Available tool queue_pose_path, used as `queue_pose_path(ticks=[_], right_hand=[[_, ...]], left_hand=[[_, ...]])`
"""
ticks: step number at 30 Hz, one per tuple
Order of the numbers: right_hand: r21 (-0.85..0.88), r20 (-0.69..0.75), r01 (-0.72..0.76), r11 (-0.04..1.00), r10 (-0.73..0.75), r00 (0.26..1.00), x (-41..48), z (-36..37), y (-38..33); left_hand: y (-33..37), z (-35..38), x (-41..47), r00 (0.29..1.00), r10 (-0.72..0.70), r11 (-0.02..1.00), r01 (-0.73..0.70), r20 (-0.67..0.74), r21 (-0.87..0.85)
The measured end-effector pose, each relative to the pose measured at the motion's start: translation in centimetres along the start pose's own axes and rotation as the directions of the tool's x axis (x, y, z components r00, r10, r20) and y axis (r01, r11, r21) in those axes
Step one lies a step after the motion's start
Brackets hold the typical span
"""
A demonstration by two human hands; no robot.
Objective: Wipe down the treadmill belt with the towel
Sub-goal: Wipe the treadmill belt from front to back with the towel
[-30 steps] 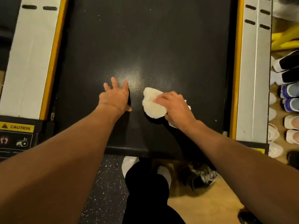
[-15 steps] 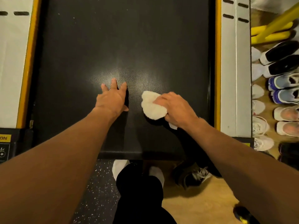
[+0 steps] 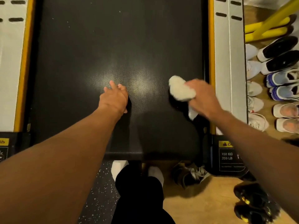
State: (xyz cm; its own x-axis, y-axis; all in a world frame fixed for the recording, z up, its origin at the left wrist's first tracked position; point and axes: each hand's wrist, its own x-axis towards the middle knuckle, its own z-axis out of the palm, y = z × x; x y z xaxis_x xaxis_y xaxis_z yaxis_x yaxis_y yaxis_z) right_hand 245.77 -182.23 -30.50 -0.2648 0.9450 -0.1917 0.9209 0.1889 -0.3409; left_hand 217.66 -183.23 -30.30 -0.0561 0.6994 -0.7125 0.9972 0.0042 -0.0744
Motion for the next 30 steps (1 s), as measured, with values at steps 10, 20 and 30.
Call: queue_pose_path(ticks=[10,20,30], right_hand=[[0.188,0.255,0.151,0.97,-0.197,0.947,-7.9,3.3,-5.1],[0.284,0.481,0.198,0.938,-0.318,0.817,-12.7,5.1,-10.2],[0.054,-0.005,-0.069,0.996,0.069,0.998,1.3,6.1,-13.0]], left_hand=[[-0.7,0.2,-0.4,0.999,0.03,0.998,-0.031,-0.009,-0.047],[-2.8,1.4,-2.9,0.993,0.115,0.99,-0.115,-0.011,-0.078],[-5.3,3.9,-5.2,0.975,-0.009,0.938,-0.068,-0.221,-0.339]])
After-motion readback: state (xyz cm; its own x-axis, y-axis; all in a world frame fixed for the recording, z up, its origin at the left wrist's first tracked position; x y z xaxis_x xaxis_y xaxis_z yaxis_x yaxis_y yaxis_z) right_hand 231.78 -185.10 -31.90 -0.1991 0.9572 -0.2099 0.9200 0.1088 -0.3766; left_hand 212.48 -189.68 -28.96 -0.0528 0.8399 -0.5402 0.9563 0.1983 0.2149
